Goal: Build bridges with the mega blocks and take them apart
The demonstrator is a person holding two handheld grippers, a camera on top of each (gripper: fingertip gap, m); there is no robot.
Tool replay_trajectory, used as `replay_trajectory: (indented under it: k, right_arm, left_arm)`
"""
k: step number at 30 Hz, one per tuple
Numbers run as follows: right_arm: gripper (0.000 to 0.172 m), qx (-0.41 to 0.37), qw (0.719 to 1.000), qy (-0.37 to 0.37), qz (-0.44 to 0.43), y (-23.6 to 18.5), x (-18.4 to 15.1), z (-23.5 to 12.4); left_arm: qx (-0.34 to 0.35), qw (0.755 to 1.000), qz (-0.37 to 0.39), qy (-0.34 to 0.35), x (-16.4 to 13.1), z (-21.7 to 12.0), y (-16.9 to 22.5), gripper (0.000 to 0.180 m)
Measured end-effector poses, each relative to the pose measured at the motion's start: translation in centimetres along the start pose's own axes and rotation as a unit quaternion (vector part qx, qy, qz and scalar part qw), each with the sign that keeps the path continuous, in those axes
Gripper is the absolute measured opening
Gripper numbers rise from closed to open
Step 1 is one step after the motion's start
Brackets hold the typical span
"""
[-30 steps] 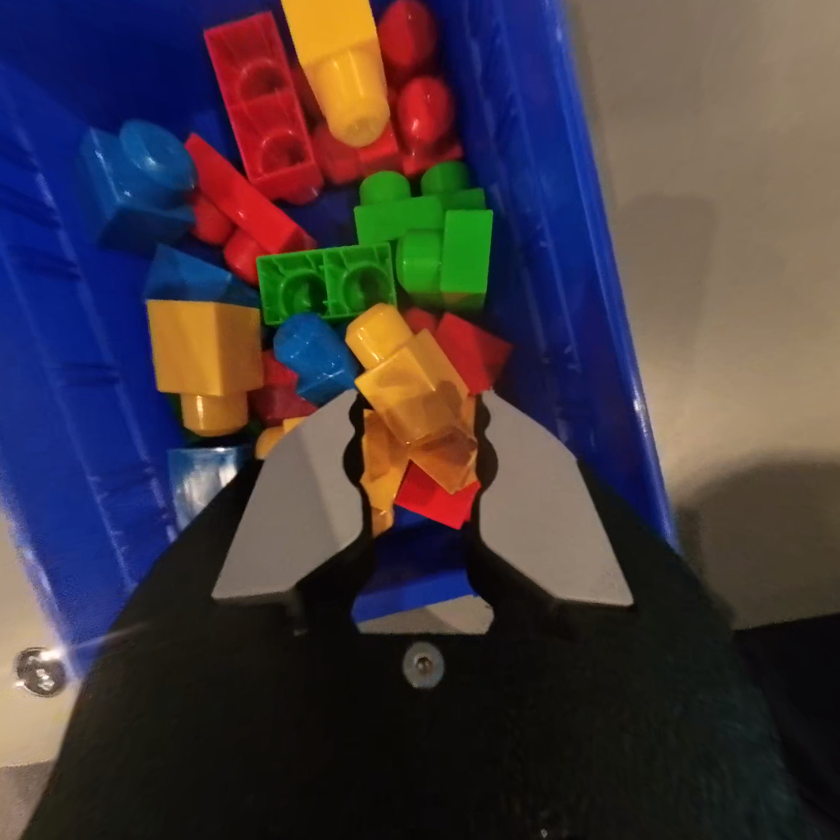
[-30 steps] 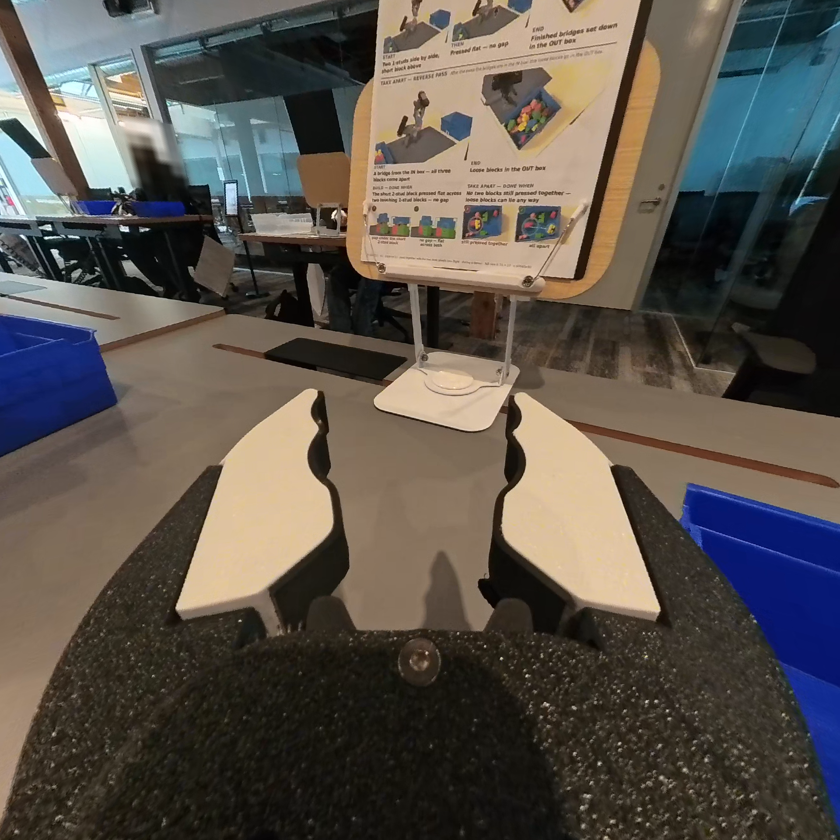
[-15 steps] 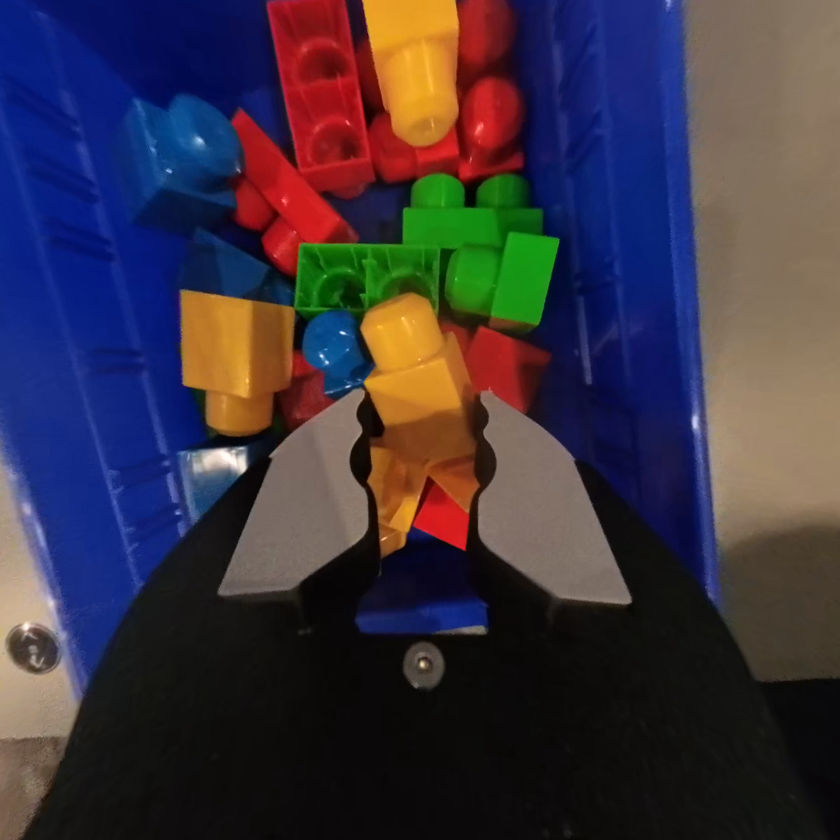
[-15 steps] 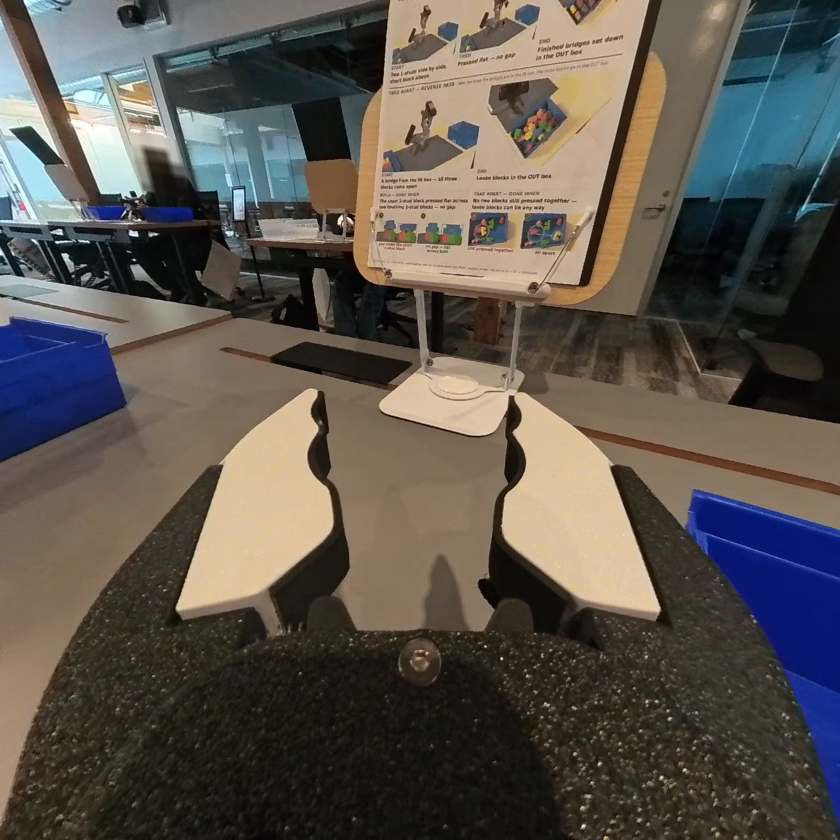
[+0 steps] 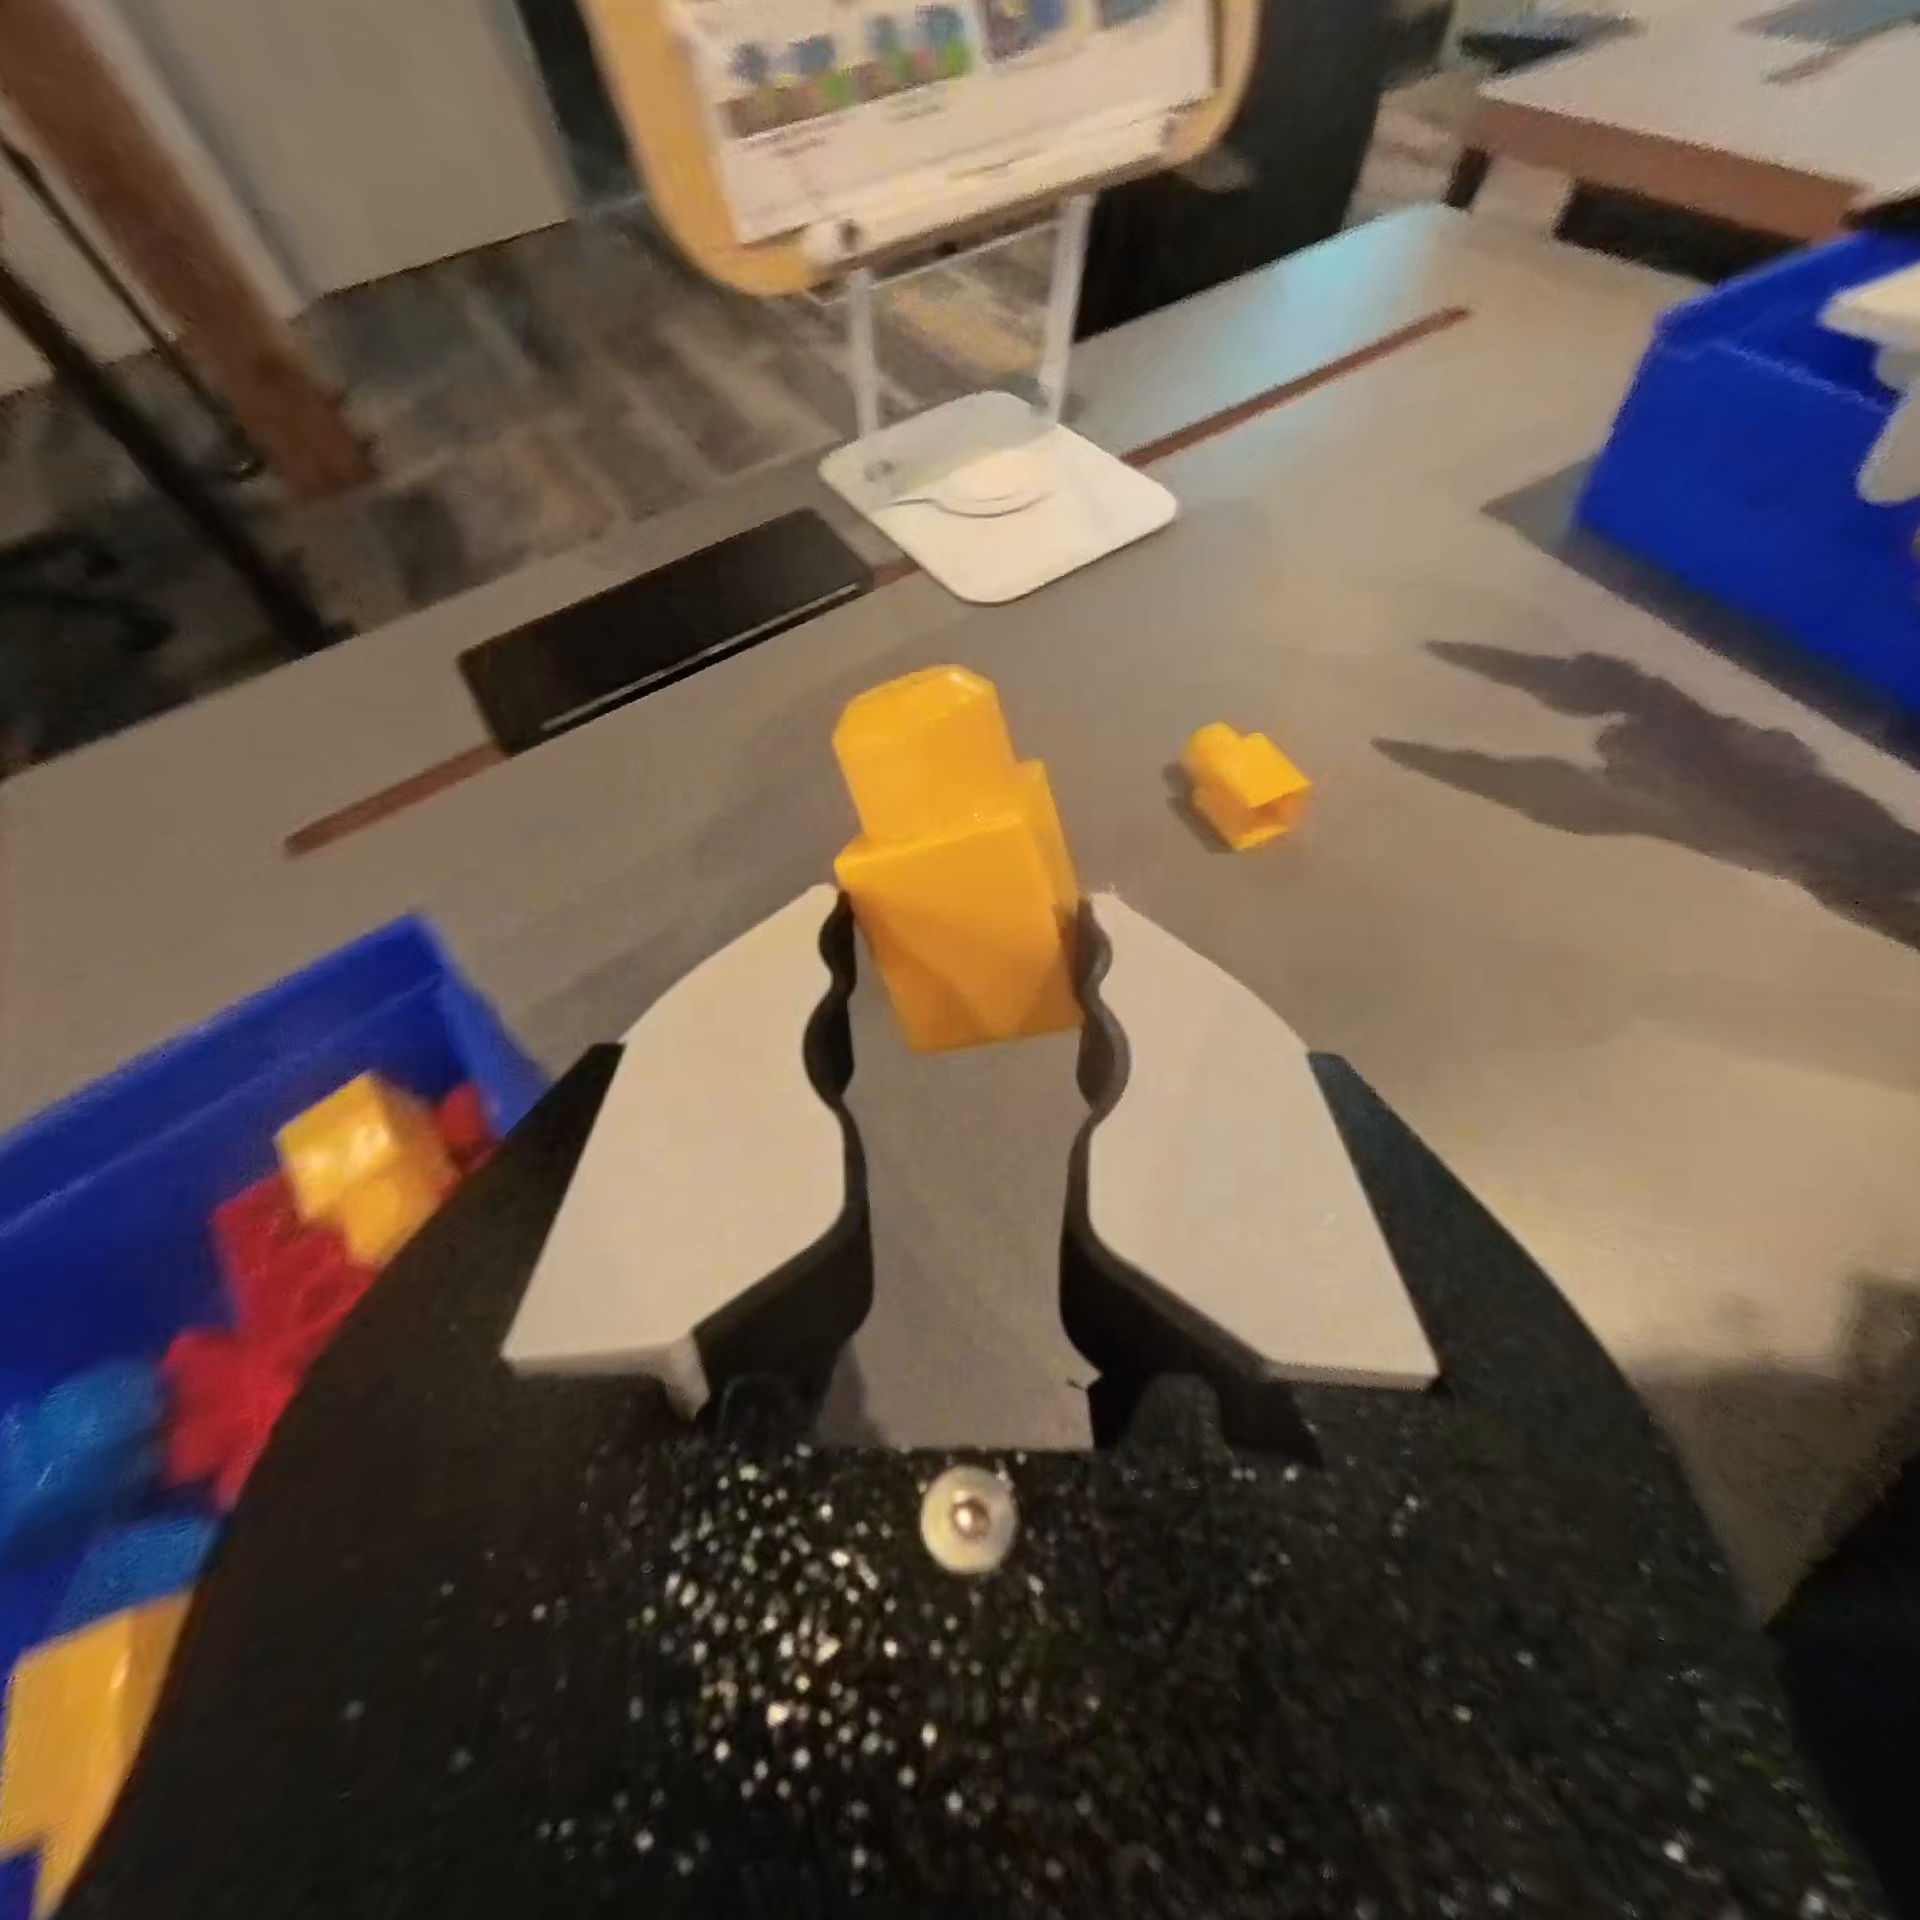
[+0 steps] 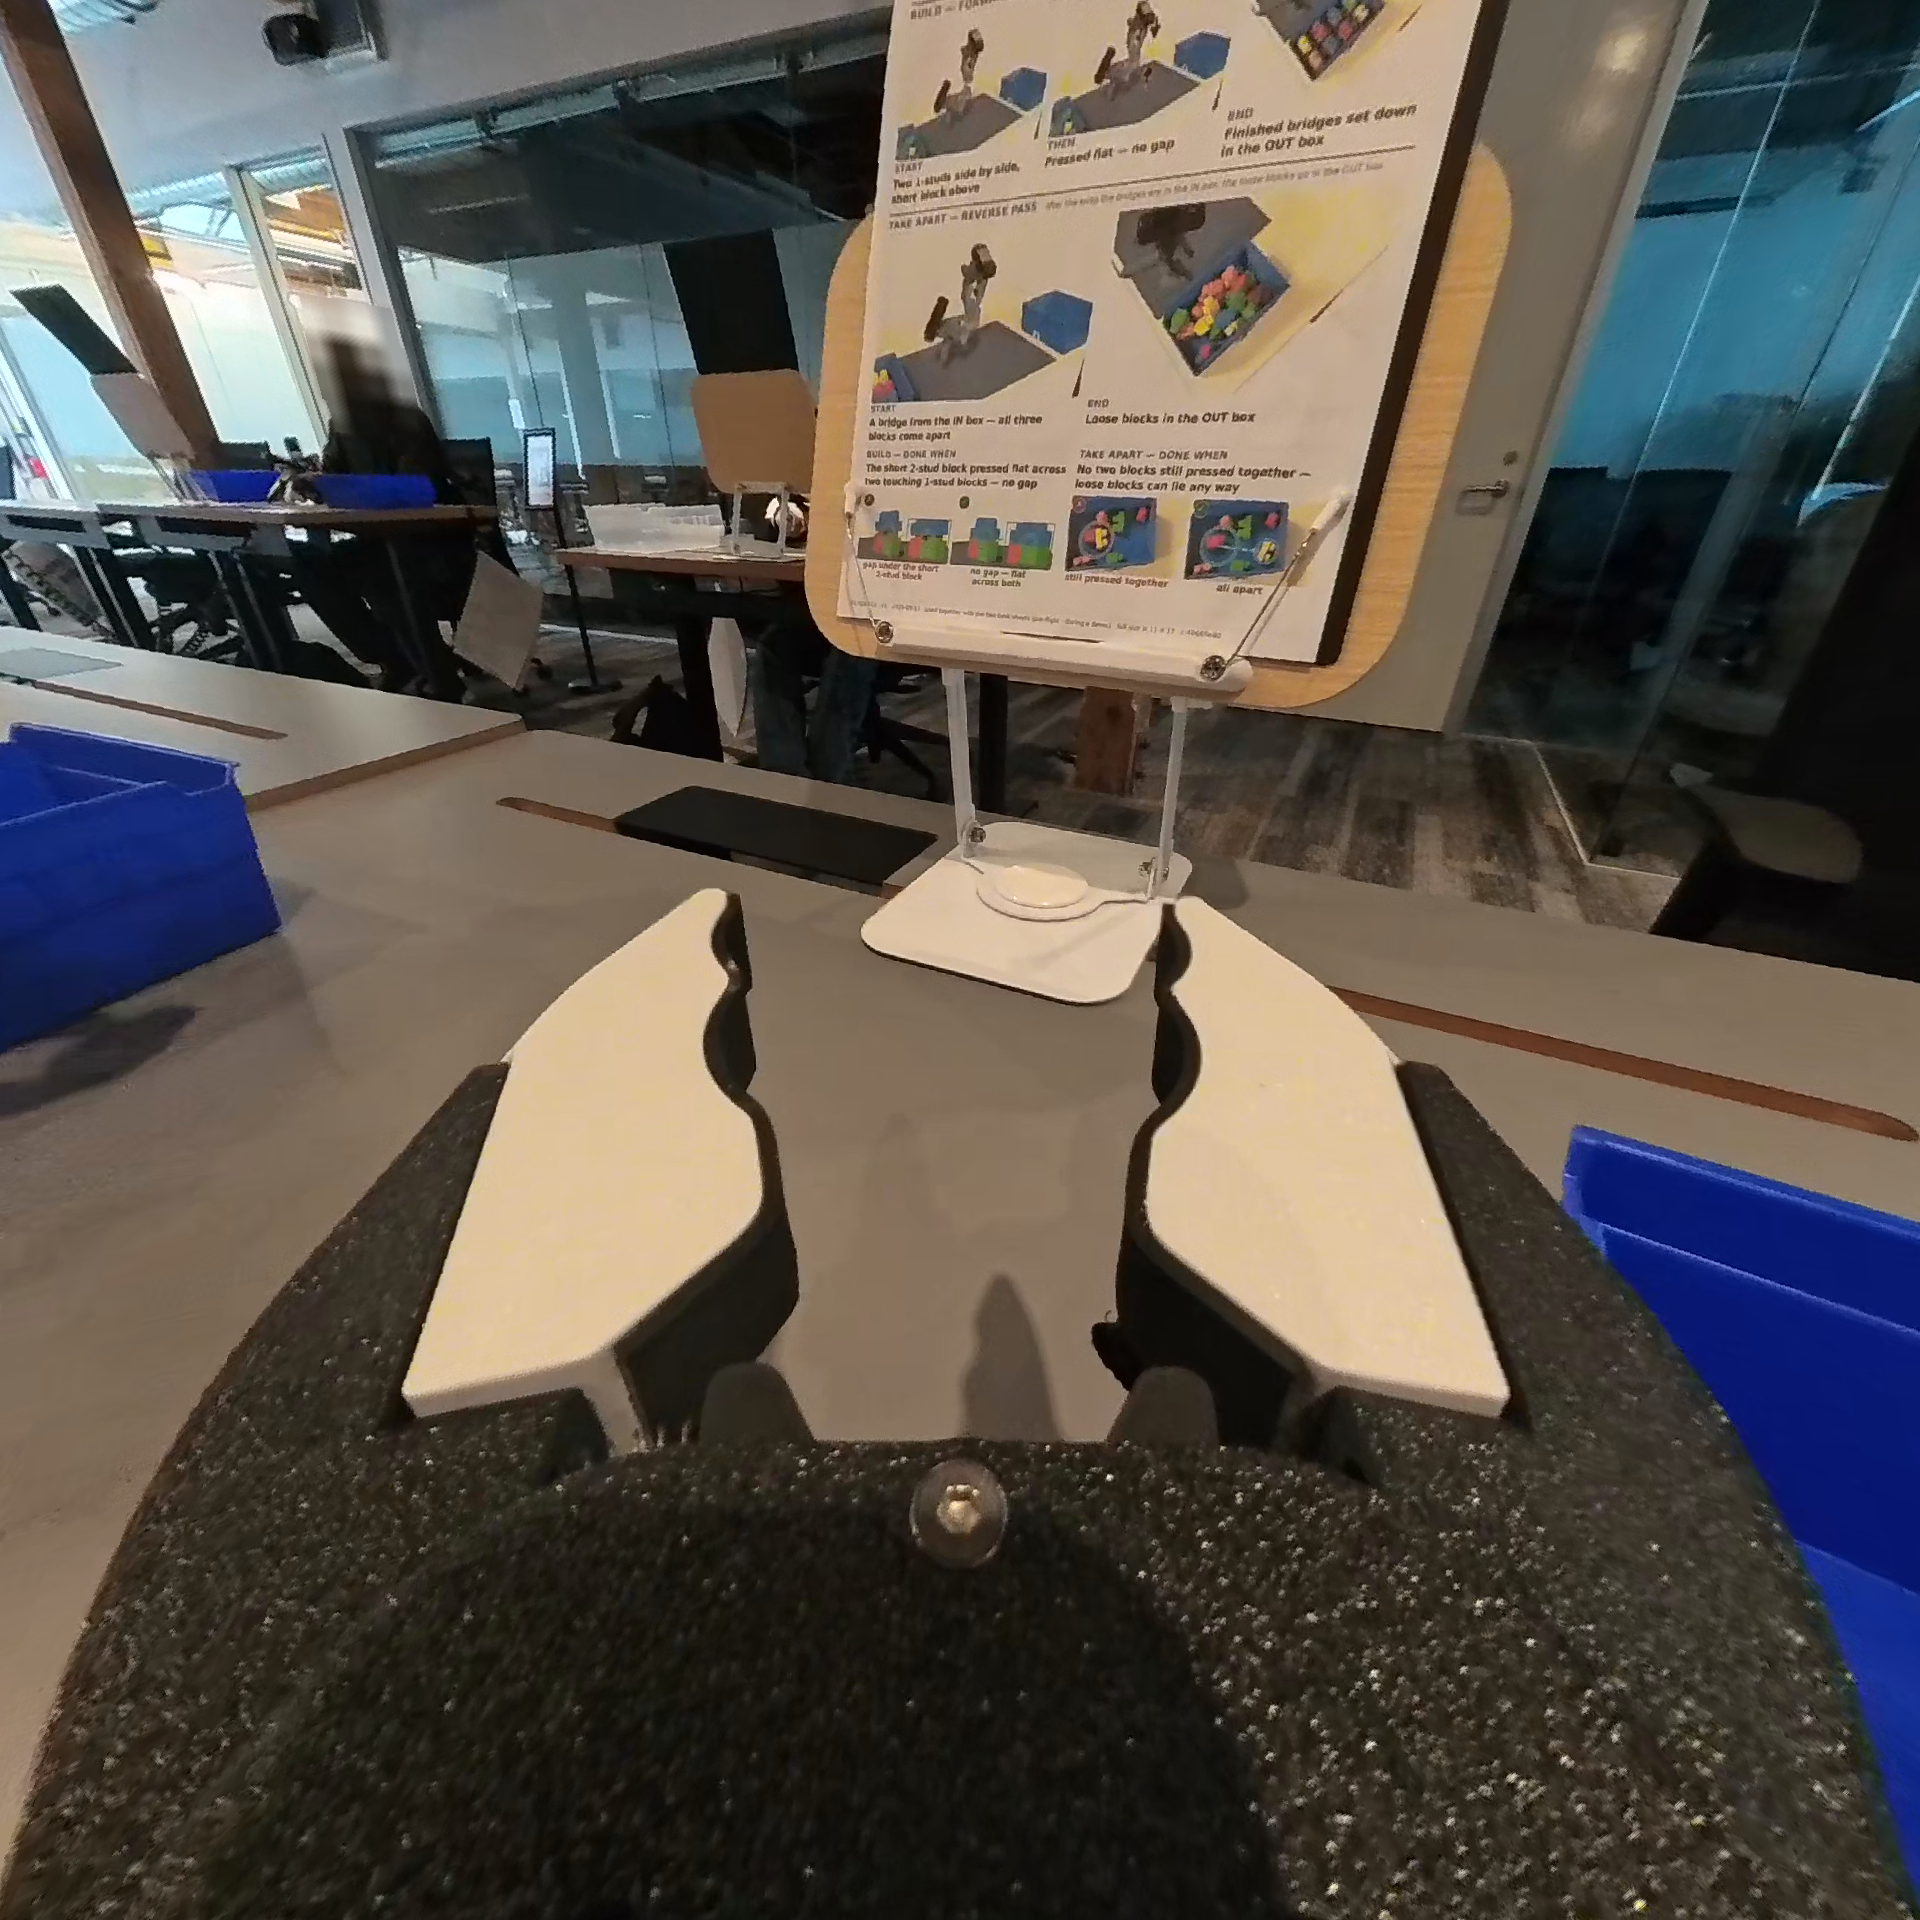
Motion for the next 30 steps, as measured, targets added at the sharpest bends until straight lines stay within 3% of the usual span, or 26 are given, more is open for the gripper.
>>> replay_trajectory:
  k: [6, 12, 17, 30]
  right_arm:
    - [0.075, -0.004, 1.0, -0.004, 0.004, 0.3, -0.3, 0.0]
    - [0.075, -0.006, 1.0, -0.003, 0.006, 0.5, -0.3, -0.1]
    - [0.074, -0.007, 1.0, -0.002, 0.004, 0.5, -0.2, -0.1]
    - [0.074, -0.007, 1.0, 0.0, 0.004, 0.5, -0.1, -0.2]
  left_arm:
    - [-0.073, 0.995, 0.052, -0.051, -1.3, 7.7, 8.0, 0.04]
    - [-0.084, 0.987, 0.036, -0.128, -5.2, 13.2, 9.7, 0.04]
    - [-0.09, 0.986, -0.007, -0.137, -6.4, 14.7, 10.4, 0.039]
    - [-0.124, 0.968, -0.017, -0.216, -8.3, 16.0, 11.5, 0.039]
Point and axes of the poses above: each gripper's, where its closed fingertips meet, z out along the fingers, x out of its top, y = z × x across the jaws, the point moved 1 cm from there along -z, back along the fingers, and after that the axes turned 6 degrees about x, right-handed, at the moved point
